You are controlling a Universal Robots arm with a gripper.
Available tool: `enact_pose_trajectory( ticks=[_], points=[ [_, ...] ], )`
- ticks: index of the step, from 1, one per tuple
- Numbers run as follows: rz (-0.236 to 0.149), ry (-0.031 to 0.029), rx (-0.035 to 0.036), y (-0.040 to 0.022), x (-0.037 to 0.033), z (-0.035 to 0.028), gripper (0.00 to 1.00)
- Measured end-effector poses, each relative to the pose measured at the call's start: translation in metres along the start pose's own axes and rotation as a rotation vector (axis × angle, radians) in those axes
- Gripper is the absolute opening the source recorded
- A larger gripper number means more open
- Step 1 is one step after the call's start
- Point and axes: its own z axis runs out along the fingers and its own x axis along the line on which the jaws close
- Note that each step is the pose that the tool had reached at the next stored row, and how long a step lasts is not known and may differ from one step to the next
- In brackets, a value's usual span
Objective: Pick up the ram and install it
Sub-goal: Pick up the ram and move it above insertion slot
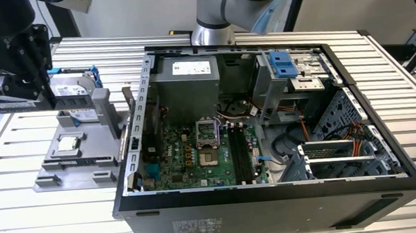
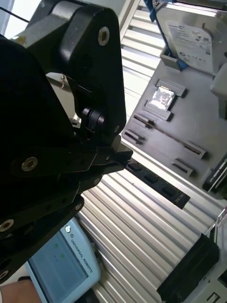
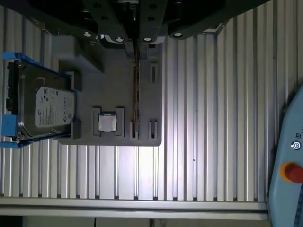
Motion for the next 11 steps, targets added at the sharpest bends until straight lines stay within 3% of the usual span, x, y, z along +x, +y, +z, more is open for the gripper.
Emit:
enact_pose_trajectory(
  ticks=[11],
  points=[
    [-0.006, 0.0002, -0.0012, -0.032, -0.0003, -0.0018, 0.0]
  ],
)
